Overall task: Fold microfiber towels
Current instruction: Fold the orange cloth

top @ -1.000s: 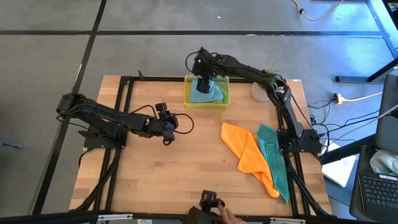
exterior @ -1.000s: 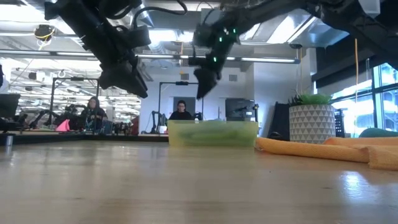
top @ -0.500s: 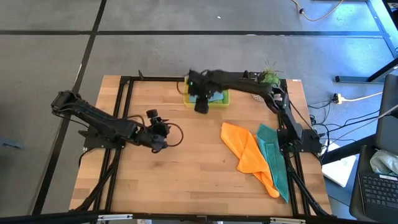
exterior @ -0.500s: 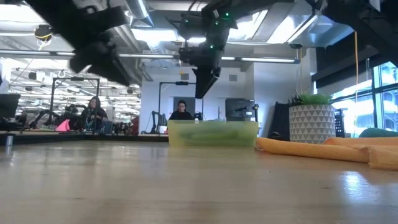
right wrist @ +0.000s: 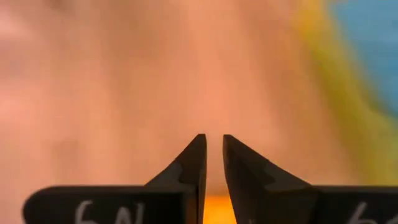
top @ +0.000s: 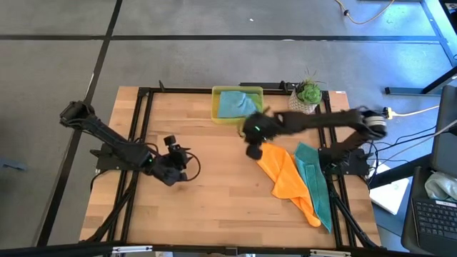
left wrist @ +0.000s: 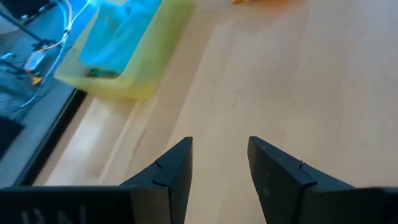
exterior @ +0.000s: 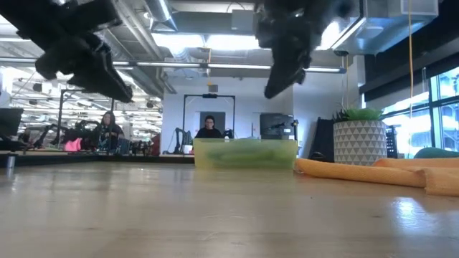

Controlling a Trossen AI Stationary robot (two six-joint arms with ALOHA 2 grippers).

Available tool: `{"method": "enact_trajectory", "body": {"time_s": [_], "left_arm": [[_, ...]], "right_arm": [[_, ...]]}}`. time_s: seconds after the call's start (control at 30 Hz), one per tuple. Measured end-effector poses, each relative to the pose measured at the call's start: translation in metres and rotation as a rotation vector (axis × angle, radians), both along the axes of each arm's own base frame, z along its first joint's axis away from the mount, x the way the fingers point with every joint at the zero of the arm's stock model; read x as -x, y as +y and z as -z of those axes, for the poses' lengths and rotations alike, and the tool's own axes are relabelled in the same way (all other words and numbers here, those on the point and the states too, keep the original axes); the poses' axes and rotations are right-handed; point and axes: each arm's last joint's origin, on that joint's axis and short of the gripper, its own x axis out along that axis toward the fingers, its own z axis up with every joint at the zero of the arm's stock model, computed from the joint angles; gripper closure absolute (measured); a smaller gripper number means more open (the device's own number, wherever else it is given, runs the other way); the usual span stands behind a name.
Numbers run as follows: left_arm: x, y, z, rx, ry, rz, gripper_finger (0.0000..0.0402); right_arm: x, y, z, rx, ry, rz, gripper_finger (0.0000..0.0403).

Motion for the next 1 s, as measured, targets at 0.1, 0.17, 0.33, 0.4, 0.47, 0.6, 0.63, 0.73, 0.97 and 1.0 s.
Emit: {"method": "enact_trajectory", "body": {"time_s": [0.1, 0.17, 0.33, 0.4, 0.47, 0.6, 0.63, 0.73, 0.97, 1.0], "left_arm": [[-0.004, -0.004, -0.004, 0.028, -0.056, 0.022, 0.0254], [-0.009, -0.007, -0.007, 0.055, -0.092, 0.063, 0.0254], [-0.025, -0.014, -0.023, 0.080, -0.215, 0.220, 0.0254], [-0.031, -0.013, -0.029, 0.064, -0.252, 0.278, 0.0254], [-0.035, -0.011, -0.034, 0.040, -0.274, 0.335, 0.0254], [-0.043, -0.002, -0.039, -0.013, -0.289, 0.424, 0.0254], [-0.045, 0.001, -0.040, -0.013, -0.289, 0.435, 0.0254], [-0.050, 0.014, -0.039, 0.029, -0.284, 0.462, 0.0254], [-0.056, 0.032, -0.037, 0.070, -0.281, 0.425, 0.0254], [-0.056, 0.033, -0.037, 0.064, -0.279, 0.426, 0.0254]], "right_arm": [[0.016, 0.033, 0.025, -0.117, -0.209, -0.063, 0.0349], [0.026, 0.051, 0.042, -0.164, -0.278, -0.091, 0.0349], [0.045, 0.070, 0.074, -0.130, -0.346, -0.077, 0.0350], [0.049, 0.074, 0.078, -0.143, -0.414, -0.098, 0.0350], [0.047, 0.077, 0.079, -0.135, -0.537, -0.117, 0.0350], [0.040, 0.078, 0.084, -0.052, -0.667, -0.180, 0.0350], [0.039, 0.079, 0.088, -0.047, -0.640, -0.205, 0.0350], [0.035, 0.080, 0.093, 0.057, -0.605, -0.295, 0.0350], [0.035, 0.068, 0.097, 0.336, -0.531, -0.005, 0.0350], [0.035, 0.067, 0.096, 0.378, -0.519, -0.006, 0.0350]]}}
